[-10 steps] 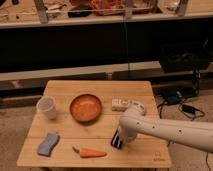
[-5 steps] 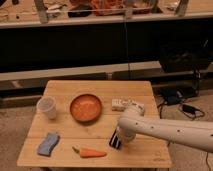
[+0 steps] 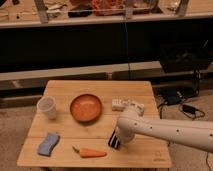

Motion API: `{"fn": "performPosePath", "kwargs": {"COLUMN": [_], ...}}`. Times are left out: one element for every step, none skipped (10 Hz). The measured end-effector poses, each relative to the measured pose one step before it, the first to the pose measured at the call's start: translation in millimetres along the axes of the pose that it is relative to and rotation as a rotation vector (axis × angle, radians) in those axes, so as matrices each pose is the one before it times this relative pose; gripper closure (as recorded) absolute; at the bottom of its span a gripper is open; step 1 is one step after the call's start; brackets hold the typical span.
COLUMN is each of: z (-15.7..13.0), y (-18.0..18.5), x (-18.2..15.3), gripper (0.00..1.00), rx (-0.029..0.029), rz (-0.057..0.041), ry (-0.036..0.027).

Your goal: Push the eraser across the table

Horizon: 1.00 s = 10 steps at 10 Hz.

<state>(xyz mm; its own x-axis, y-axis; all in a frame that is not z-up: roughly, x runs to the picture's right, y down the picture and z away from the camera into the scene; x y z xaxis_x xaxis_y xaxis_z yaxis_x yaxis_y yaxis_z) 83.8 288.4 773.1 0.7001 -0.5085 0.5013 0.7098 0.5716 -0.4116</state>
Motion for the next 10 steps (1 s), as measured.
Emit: {"fn": "performPosePath", "kwargs": {"z": [1.60, -0.46, -2.13, 0.01, 0.09, 1.48, 1.03, -0.84, -0.70, -0.01], "y": [-3.72, -0.23, 0.23, 0.24, -0.08, -2.76, -4.24, 0.39, 0.08, 0.06], "x": [-2.70, -0.35, -0.67, 0.07, -0.12, -1.80, -3.87, 0.05, -0.16, -0.06], "gripper": [1.00, 1.00, 1.00, 1.00, 1.00, 1.00, 1.00, 1.00, 1.00, 1.00], "rx": [0.00245, 0.00089, -0.00097, -0.00007, -0.00055, 0.00073, 0.00352, -0.00058, -0.00008, -0.00058], "rz": [-0.00441, 0.00035, -0.00018, 0.00032, -0.00103, -0.00810, -0.00324, 0.00115, 0.00009, -0.00078], "ry": [0.00159, -0.00089, -0.00132, -0.00036, 0.00032, 0.00203, 0.00021, -0.00014, -0.00026, 0.00006]}}
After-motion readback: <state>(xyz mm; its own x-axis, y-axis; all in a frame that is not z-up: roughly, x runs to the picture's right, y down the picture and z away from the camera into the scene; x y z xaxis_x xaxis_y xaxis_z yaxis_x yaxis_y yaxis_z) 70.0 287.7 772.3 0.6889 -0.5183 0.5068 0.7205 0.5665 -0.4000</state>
